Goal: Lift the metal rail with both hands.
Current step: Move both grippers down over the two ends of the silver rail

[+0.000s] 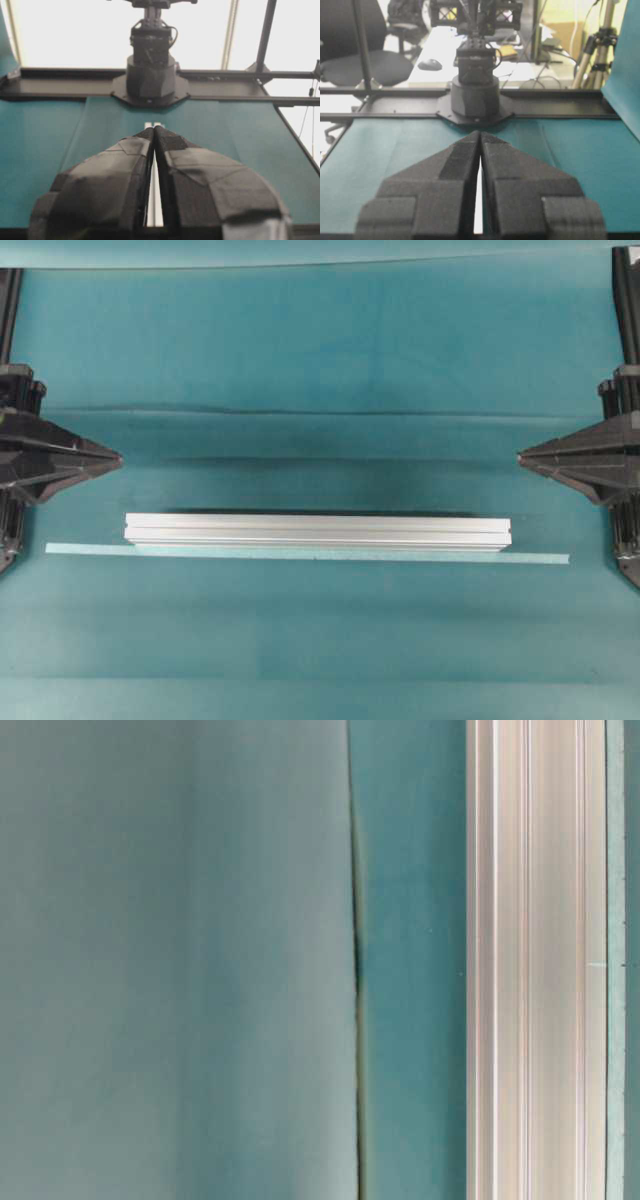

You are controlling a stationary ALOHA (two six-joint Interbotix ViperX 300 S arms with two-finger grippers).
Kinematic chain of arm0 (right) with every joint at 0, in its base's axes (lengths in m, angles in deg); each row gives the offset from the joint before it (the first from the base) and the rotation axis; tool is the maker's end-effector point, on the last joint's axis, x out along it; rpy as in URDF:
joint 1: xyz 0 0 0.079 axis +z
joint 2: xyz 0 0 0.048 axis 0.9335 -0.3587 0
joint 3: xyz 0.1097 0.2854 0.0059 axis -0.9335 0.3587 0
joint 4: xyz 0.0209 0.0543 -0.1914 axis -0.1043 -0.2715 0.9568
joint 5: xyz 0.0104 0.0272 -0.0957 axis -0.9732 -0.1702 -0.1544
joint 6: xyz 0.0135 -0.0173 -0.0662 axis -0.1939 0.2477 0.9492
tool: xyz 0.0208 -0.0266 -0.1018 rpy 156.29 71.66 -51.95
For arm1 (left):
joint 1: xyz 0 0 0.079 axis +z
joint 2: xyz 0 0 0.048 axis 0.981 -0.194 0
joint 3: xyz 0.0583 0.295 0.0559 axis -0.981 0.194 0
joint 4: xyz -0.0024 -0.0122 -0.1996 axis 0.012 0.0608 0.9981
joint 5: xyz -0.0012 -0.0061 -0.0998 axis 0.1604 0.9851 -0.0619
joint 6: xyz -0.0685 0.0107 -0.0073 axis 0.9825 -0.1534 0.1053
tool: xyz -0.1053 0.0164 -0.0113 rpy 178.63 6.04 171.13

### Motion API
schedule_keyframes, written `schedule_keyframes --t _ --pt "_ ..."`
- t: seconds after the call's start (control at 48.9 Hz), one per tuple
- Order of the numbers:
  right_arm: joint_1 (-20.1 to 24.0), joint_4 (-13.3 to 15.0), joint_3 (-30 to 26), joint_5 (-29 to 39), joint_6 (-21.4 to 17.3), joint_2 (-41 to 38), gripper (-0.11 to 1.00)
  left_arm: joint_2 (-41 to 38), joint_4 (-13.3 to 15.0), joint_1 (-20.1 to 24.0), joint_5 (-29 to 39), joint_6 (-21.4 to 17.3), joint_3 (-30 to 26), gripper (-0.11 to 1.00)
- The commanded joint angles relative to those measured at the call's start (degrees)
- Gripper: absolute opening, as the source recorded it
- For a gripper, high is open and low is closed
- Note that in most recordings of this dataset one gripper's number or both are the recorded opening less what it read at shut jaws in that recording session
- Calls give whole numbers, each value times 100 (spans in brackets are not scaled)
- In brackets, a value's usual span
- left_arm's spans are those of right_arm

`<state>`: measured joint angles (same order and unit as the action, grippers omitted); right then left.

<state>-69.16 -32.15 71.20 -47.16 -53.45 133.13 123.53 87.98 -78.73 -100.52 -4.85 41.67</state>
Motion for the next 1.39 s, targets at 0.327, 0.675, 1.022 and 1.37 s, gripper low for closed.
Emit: schedule_keyframes --t 0.327,0.675,1.022,1.37 --pt "-105 -457 -624 1362 -352 -659 0 -949 -88 -105 1819 633 -1327 -1" --pt "-229 -448 -1784 3788 -580 -1731 0 -2021 -88 -70 3604 721 -2470 -1" --pt "-220 -448 -2839 5590 -659 -2988 0 -3032 -97 158 5054 729 -3243 -1" --pt "-167 -264 -4043 7304 -563 -4359 0 -4017 -114 202 6434 703 -4069 -1"
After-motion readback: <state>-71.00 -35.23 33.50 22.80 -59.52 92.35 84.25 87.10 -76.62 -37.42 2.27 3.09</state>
